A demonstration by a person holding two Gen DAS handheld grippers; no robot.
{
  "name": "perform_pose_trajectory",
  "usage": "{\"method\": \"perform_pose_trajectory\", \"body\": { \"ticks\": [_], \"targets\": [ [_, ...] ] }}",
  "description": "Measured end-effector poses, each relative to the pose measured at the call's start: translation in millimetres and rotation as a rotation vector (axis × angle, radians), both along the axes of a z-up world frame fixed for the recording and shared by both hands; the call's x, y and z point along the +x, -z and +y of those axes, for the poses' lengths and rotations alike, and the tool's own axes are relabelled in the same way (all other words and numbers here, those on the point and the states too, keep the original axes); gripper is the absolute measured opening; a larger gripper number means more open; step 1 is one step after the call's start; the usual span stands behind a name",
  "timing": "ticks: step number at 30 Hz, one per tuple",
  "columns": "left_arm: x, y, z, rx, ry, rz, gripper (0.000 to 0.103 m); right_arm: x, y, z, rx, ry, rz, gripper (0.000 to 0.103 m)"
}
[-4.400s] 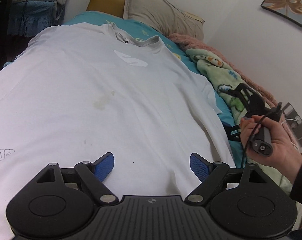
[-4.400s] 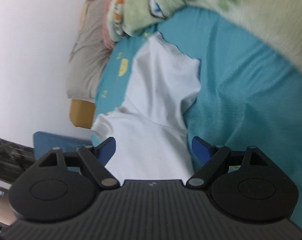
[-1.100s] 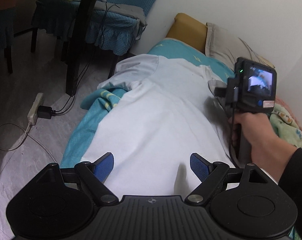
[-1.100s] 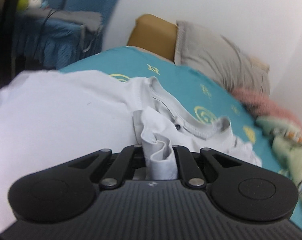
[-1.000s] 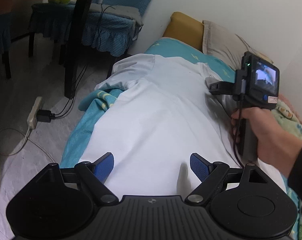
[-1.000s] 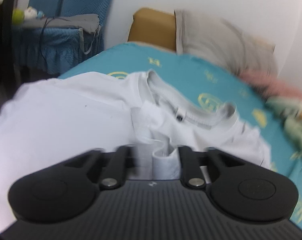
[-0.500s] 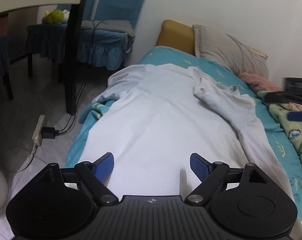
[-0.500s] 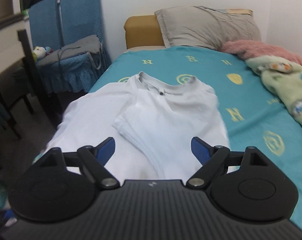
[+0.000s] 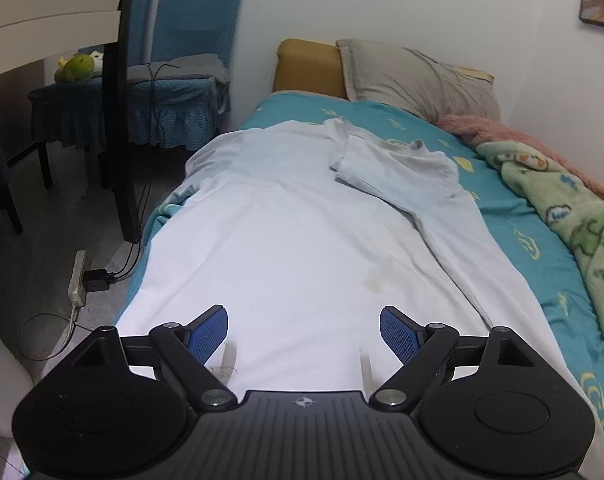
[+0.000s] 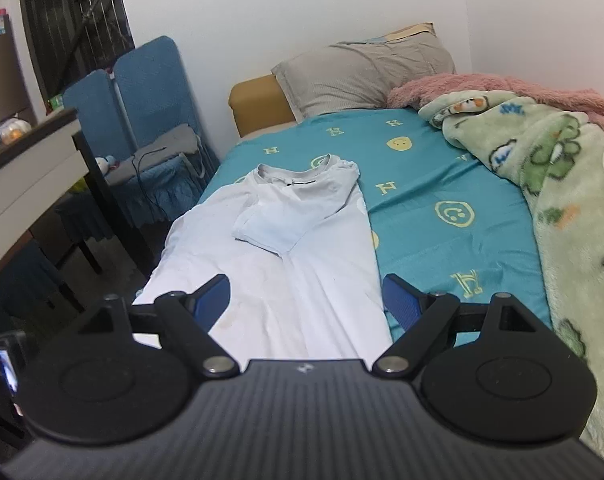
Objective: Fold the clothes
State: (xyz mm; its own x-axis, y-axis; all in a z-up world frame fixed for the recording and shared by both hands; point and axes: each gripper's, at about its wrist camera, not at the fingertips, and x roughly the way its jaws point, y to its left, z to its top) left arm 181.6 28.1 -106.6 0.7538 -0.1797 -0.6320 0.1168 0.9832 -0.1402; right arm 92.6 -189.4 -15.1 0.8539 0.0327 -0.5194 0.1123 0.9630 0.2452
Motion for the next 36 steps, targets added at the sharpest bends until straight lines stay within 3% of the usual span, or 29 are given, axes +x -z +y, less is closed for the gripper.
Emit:
{"method": "perform_pose_trajectory", "body": {
  "ticks": [12,18,22,25,34,36],
  "targets": [
    [-13,7,-32,0.095,0.075,-0.002,0.085,-7,4,-28,0.078,-0.011,-0.017,0.084],
    [-18,8,-41,0.113,0.107,0.000,0.085,-8,5,-32,0.077,-0.021,-0.020,0.084],
    [-28,3,-53,0.082,0.162,0.007,0.085,-6,5,-56,0.157,0.028,-0.020,0.084],
    [-40,0,-70,0.040,0.234,0.052,0.081,-12,5,-89,0.263,0.082,-0.047,0.084],
    [-85,18,-145,-0.044,0.544,0.230,0.064,-29,15,-152,0.376,0.245,-0.095,0.085],
    [-84,30,-147,-0.101,0.555,0.318,0.049,-28,21,-155,0.408,0.249,-0.079,0.085]
  ]
}}
